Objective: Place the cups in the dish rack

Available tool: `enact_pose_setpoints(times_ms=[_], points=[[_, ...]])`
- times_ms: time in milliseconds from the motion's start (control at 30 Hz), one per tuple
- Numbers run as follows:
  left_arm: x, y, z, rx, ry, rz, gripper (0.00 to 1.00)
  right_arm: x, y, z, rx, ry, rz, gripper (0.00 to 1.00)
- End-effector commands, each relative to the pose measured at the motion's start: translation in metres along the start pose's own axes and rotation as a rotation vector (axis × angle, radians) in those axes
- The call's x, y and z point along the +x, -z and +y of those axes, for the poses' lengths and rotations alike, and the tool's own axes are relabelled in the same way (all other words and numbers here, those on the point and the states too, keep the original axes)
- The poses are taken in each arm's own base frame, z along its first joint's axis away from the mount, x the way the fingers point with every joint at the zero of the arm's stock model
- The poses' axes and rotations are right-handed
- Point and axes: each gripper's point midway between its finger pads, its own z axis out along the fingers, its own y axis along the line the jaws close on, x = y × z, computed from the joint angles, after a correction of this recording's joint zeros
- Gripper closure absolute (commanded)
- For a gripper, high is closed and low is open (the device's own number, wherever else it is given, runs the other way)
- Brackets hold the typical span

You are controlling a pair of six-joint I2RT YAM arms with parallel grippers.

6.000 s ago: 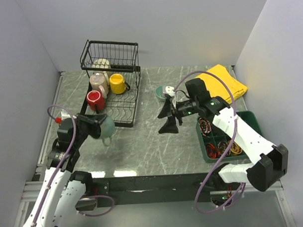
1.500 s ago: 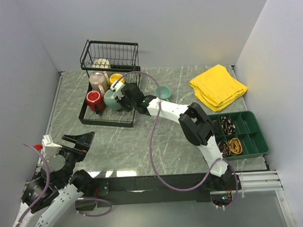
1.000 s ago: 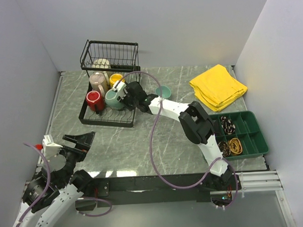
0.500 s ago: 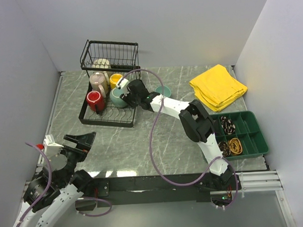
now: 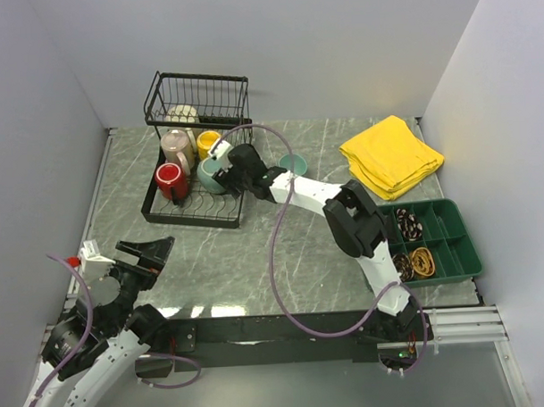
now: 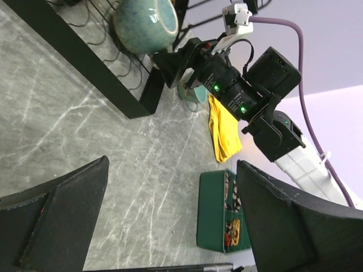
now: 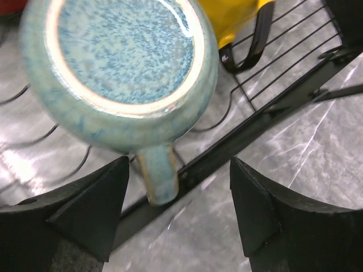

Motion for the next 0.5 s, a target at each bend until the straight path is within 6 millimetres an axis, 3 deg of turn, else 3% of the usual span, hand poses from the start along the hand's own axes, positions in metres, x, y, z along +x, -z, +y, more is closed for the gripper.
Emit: enact_pose_setpoints(times_ms=[0, 67, 100, 167, 267, 333, 367, 400, 433, 467], points=[[0.001, 0.007, -0.021, 0.122, 0.006, 0.022, 0.01, -0.072, 0.057, -0.011, -0.044, 0.012, -0.191, 0.21], [0.006, 0.004, -0.028, 0.139, -0.012, 0.042, 0.01, -0.067, 0.067, -0.006, -0.075, 0.014, -0.172, 0.21], [0.007, 0.003, -0.031, 0.147, -0.02, 0.05, 0.01, -0.076, 0.081, -0.01, -0.071, 0.013, -0.192, 0.21], [0.011, -0.001, -0.038, 0.154, -0.049, 0.067, 0.01, -0.071, 0.092, 0.001, -0.135, 0.02, -0.188, 0.2], [0.019, -0.005, -0.049, 0.173, -0.085, 0.105, 0.01, -0.082, 0.131, 0.008, -0.227, 0.037, -0.217, 0.2], [0.026, -0.006, -0.055, 0.195, -0.116, 0.14, 0.01, -0.077, 0.15, 0.014, -0.3, 0.07, -0.21, 0.18], [0.03, -0.01, -0.06, 0.201, -0.127, 0.152, 0.01, -0.078, 0.17, 0.006, -0.317, 0.073, -0.215, 0.18], [0.036, -0.012, -0.062, 0.214, -0.147, 0.178, 0.01, -0.071, 0.181, 0.017, -0.418, 0.072, -0.223, 0.17], [0.039, -0.014, -0.064, 0.219, -0.157, 0.191, 0.01, -0.067, 0.19, 0.015, -0.442, 0.061, -0.225, 0.17], [0.046, -0.02, -0.062, 0.206, -0.174, 0.212, 0.0, -0.067, 0.205, -0.003, -0.432, 0.03, -0.241, 0.17]])
